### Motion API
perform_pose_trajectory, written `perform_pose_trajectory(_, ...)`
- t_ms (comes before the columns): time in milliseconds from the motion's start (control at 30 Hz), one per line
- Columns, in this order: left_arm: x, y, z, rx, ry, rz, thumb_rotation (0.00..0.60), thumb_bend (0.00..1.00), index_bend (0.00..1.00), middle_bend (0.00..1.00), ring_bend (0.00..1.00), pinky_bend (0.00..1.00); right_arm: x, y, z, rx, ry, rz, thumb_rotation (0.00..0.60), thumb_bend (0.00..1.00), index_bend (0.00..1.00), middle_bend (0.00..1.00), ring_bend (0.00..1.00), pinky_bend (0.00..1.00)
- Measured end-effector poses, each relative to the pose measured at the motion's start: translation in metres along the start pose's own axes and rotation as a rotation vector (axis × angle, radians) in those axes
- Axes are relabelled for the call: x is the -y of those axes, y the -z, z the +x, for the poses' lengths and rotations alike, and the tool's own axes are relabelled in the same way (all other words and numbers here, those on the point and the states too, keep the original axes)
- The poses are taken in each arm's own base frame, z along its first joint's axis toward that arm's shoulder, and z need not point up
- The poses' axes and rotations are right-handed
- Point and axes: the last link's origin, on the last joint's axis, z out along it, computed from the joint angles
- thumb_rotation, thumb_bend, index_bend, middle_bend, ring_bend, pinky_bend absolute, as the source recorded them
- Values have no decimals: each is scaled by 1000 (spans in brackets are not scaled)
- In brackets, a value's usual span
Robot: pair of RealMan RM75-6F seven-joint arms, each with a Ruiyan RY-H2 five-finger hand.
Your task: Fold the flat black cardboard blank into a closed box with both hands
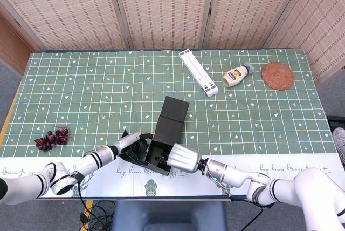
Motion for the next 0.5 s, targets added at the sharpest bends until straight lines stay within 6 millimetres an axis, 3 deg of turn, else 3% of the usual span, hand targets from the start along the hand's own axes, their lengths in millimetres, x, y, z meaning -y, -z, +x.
perform_pose_trajectory(300, 0, 1, 0, 1, 1, -2, 600, 64, 281, 270, 447, 775, -2, -2, 4, 63, 43, 38, 600, 597, 374, 506, 795, 1000)
perform_pose_trajectory(500, -1, 2, -2, 6, 3, -6, 600, 63, 280, 270, 447, 775, -3, -7, 10, 95, 64, 62, 600, 673, 490, 633, 801, 1000)
